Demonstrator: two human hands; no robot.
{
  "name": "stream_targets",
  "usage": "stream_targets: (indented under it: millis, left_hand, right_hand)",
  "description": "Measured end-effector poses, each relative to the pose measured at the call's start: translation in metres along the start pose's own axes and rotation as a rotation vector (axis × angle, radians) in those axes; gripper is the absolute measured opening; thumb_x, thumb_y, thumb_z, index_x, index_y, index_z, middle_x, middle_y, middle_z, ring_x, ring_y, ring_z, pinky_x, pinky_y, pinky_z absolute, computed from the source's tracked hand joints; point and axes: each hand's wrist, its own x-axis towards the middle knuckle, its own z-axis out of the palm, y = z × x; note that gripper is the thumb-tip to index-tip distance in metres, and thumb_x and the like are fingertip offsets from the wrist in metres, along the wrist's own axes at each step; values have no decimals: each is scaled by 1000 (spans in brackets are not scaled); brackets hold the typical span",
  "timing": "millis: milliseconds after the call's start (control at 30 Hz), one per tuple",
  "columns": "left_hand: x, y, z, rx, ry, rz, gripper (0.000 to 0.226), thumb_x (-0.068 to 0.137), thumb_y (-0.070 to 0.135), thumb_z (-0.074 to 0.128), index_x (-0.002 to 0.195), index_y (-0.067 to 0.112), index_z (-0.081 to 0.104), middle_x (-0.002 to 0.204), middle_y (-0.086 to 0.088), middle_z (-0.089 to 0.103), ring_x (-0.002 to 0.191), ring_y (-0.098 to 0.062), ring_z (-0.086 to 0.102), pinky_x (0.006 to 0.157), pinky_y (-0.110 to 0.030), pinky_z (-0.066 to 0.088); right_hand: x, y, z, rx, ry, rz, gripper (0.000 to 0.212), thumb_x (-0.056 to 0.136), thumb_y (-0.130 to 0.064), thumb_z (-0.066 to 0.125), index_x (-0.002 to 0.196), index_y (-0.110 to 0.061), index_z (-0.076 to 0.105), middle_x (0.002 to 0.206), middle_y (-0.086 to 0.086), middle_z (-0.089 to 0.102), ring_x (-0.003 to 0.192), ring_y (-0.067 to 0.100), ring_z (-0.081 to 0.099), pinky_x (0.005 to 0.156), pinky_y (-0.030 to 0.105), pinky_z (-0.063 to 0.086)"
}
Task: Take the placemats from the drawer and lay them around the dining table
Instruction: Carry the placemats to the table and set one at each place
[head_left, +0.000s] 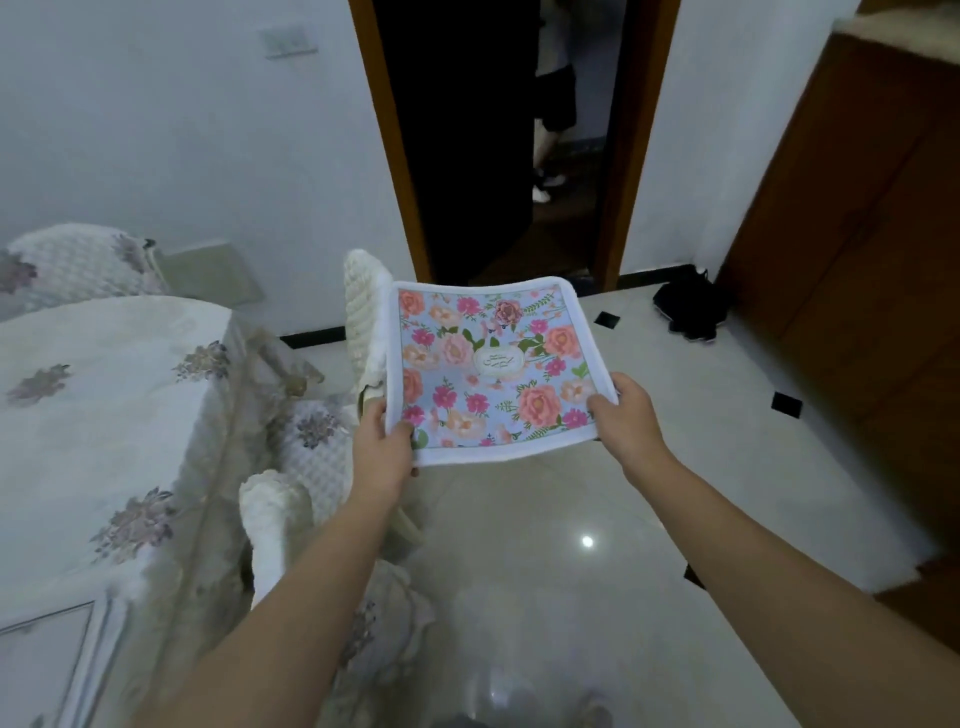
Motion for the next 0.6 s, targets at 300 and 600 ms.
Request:
stream_targets:
  millis: [300,600]
  left_hand:
    - [67,16,-43,-199,334,-89,10,95,15,55,103,16,61,91,-7,66,69,-19,62,49,-30,48]
    - [181,8,-75,-515,475,-272,16,94,18,58,109,18,62,96,-9,70,82,-25,67,63,-36,56]
  right_hand:
    - [72,-49,89,-69,-257,-104,14,91,-3,54,103,-9,57,91,1,64,77,10,63,53,16,50]
    - [147,-88,200,-120,-420,-102,15,90,-8,59,104,-13,57,93,-1,65,83,15,67,63,26,54]
